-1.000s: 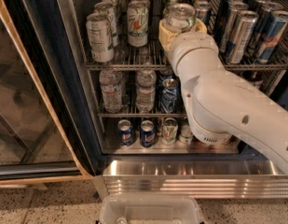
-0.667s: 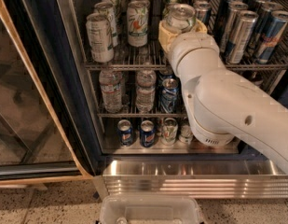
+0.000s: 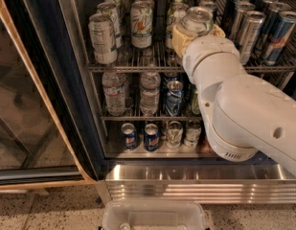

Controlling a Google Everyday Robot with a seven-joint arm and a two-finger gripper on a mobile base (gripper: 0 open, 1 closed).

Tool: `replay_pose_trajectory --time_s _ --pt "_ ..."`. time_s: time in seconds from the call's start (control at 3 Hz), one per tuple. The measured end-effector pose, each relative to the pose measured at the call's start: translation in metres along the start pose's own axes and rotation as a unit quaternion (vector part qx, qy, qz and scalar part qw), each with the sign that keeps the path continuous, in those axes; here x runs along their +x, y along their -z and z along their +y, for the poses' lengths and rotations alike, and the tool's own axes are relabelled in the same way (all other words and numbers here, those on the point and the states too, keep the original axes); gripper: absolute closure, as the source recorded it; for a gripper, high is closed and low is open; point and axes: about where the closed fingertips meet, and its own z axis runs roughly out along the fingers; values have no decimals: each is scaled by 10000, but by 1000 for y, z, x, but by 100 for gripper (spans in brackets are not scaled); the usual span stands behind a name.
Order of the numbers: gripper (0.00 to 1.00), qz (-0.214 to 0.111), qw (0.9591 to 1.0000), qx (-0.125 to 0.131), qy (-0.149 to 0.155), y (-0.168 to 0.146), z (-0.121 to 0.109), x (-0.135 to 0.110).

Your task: Pick 7up can from top shelf of fridge

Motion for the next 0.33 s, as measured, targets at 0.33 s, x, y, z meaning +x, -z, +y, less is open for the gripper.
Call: replay_pose_trajectory --time_s 0.33 --pt "100 18 10000 -8 -31 1 0 1"
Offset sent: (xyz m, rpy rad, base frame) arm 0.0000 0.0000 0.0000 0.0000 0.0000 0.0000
